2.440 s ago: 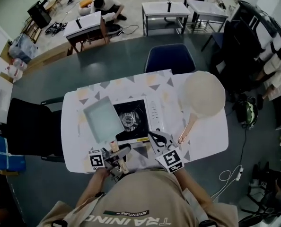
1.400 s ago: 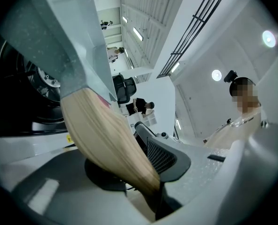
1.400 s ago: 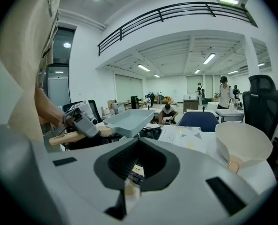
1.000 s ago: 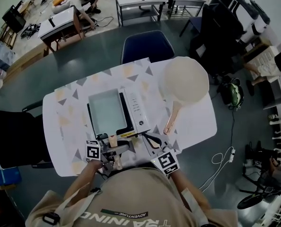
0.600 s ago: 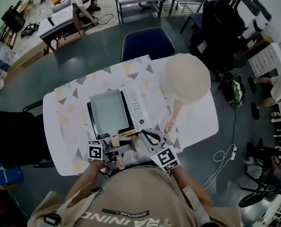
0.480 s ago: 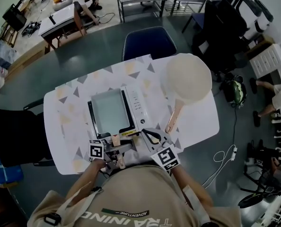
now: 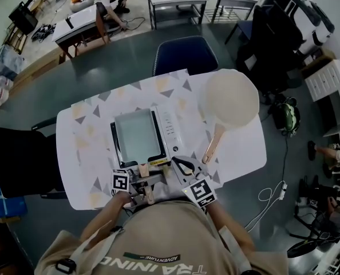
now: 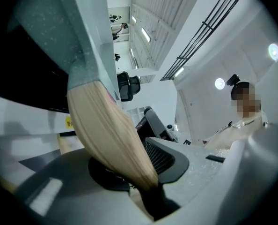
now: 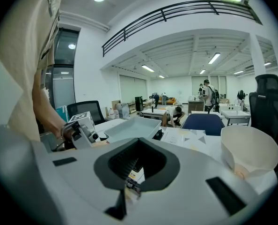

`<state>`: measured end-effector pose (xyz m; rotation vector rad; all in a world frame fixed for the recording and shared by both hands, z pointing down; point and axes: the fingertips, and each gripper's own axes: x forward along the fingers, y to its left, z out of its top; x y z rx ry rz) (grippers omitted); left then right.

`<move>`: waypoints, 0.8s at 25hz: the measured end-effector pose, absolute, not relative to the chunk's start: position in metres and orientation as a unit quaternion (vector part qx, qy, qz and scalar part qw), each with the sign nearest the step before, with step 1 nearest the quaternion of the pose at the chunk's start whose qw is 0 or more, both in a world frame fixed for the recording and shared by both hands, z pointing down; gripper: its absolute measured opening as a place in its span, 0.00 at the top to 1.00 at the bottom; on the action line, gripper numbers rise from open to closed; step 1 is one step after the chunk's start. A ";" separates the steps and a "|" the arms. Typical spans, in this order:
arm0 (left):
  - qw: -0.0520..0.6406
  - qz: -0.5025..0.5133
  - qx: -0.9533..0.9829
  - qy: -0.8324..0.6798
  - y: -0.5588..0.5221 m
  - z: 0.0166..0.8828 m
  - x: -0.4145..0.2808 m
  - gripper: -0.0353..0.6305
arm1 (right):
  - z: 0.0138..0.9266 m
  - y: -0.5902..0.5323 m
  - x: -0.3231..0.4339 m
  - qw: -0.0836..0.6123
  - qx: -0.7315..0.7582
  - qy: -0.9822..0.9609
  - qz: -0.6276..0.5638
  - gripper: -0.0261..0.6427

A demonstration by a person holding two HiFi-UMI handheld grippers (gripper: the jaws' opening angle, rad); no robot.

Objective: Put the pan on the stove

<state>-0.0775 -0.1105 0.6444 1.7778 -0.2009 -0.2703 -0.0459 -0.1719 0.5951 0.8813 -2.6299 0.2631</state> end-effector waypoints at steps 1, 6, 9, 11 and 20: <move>0.618 -0.119 0.772 -0.086 -0.110 0.644 -0.077 0.79 | 0.595 -0.171 -0.046 0.176 0.312 -0.929 0.093 0.96; 0.619 -0.125 0.770 -0.088 -0.111 0.644 -0.078 0.80 | 0.594 -0.169 -0.044 0.174 0.318 -0.928 0.091 0.96; 0.617 -0.124 0.772 -0.092 -0.114 0.645 -0.080 0.80 | 0.590 -0.168 -0.043 0.183 0.320 -0.925 0.095 0.96; 0.619 -0.132 0.768 -0.095 -0.116 0.645 -0.081 0.80 | 0.587 -0.169 -0.042 0.184 0.324 -0.923 0.095 0.96; 0.631 -0.124 0.759 -0.100 -0.114 0.653 -0.082 0.81 | 0.583 -0.172 -0.045 0.165 0.326 -0.927 0.086 0.96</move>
